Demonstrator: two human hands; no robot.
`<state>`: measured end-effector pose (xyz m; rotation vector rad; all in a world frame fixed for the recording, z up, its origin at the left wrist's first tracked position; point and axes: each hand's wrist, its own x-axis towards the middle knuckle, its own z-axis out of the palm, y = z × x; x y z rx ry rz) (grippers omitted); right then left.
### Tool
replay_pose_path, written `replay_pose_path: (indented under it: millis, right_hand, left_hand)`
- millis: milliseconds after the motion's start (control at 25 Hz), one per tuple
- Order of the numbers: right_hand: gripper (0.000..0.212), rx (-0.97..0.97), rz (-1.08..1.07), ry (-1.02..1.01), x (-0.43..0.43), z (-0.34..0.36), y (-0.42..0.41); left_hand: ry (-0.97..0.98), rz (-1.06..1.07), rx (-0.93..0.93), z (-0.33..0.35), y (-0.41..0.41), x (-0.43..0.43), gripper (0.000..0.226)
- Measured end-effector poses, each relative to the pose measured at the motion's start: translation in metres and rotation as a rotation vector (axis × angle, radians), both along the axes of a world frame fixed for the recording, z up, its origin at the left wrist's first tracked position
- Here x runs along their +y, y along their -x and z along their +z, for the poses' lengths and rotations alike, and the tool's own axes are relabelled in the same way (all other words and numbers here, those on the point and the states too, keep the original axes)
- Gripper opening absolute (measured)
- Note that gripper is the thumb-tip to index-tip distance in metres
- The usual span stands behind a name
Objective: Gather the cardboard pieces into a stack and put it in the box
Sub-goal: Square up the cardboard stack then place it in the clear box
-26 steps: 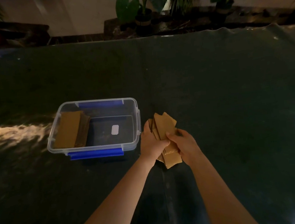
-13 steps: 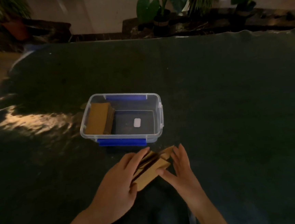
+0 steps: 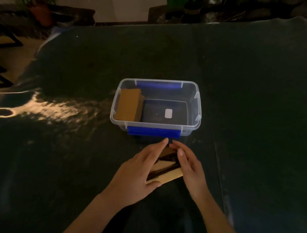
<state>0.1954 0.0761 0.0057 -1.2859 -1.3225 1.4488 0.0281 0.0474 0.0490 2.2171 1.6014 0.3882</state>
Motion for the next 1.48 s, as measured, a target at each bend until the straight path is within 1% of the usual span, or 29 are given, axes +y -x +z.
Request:
replay_pose_path:
  millis: [120, 160, 240, 280, 320, 400, 480, 520, 600, 640, 680, 720, 800, 880, 960, 1040, 1080, 1160, 1280, 1320, 1400, 1480]
  right_hand:
    - [0.016, -0.041, -0.003, -0.015, 0.004, -0.006, 0.006]
    - [0.012, -0.052, -0.03, -0.02, 0.004, -0.008, 0.01]
    - [0.016, -0.046, -0.101, -0.032, 0.002, -0.013, 0.015]
    - [0.021, -0.037, -0.139, -0.038, 0.001, -0.016, 0.016]
    - [0.024, -0.034, -0.169, -0.044, 0.001, -0.019, 0.017]
    - [0.02, -0.047, -0.208, -0.061, -0.001, -0.021, 0.022]
    - [0.013, -0.041, -0.3, -0.072, -0.004, -0.023, 0.029]
    - [0.012, -0.006, -0.372, -0.068, -0.005, -0.022, 0.032]
    - [0.017, 0.127, -0.49, -0.074, -0.005, -0.017, 0.036]
    - [0.02, 0.175, -0.515, -0.097, -0.003, -0.014, 0.034]
    - [0.022, 0.19, -0.508, -0.12, -0.002, -0.013, 0.033]
    - [0.022, 0.175, -0.477, -0.133, -0.002, -0.014, 0.032]
    - [0.022, 0.059, -0.393, -0.119, -0.005, -0.02, 0.025]
    - [0.026, -0.05, -0.333, -0.121, -0.005, -0.024, 0.015]
    - [0.032, -0.031, -0.305, -0.118, -0.006, -0.023, 0.006]
    - [0.039, 0.02, -0.219, -0.126, -0.008, -0.019, 0.001]
    - [0.041, 0.016, -0.162, -0.129, -0.008, -0.017, 0.001]
    - [0.037, -0.036, -0.111, -0.101, -0.006, -0.014, 0.006]
    - [0.018, -0.064, -0.23, -0.059, -0.006, -0.019, 0.016]
    - [0.015, -0.058, -0.271, -0.054, -0.008, -0.021, 0.019]
    - [0.012, -0.019, -0.319, -0.06, -0.012, -0.023, 0.025]
    - [0.012, -0.001, -0.333, -0.075, -0.013, -0.025, 0.025]
  left_hand:
    - [0.008, 0.098, -0.029, -0.01, 0.016, -0.011, 0.105]
    - [-0.002, 0.141, -0.056, -0.016, 0.02, -0.017, 0.097]
    - [-0.016, 0.24, -0.169, -0.028, 0.025, -0.031, 0.081]
    - [-0.012, 0.3, -0.263, -0.035, 0.024, -0.038, 0.076]
    - [-0.007, 0.363, -0.372, -0.041, 0.021, -0.042, 0.074]
    - [-0.043, 0.449, -0.546, -0.05, 0.01, -0.044, 0.081]
    - [-0.136, 0.481, -0.605, -0.053, -0.004, -0.042, 0.086]
    - [-0.194, 0.487, -0.615, -0.052, -0.011, -0.04, 0.085]
    - [-0.313, 0.466, -0.621, -0.05, -0.022, -0.037, 0.078]
    - [-0.357, 0.442, -0.607, -0.051, -0.025, -0.035, 0.074]
    - [-0.371, 0.424, -0.587, -0.052, -0.025, -0.033, 0.072]
    - [-0.342, 0.411, -0.565, -0.054, -0.022, -0.031, 0.074]
    - [-0.239, 0.389, -0.504, -0.061, -0.013, -0.029, 0.083]
    - [-0.193, 0.382, -0.485, -0.069, -0.008, -0.031, 0.088]
    - [-0.183, 0.407, -0.547, -0.075, -0.01, -0.033, 0.091]
    - [-0.161, 0.461, -0.663, -0.075, -0.016, -0.033, 0.095]
    - [-0.151, 0.485, -0.723, -0.074, -0.019, -0.032, 0.094]
    - [-0.142, 0.554, -0.837, -0.071, -0.027, -0.03, 0.079]
    - [-0.184, 0.775, -0.952, -0.07, -0.036, -0.025, 0.034]
    - [-0.189, 0.845, -0.99, -0.069, -0.04, -0.022, 0.023]
    - [-0.171, 0.93, -1.059, -0.067, -0.049, -0.014, 0.018]
    - [-0.146, 0.92, -1.071, -0.064, -0.051, -0.011, 0.019]
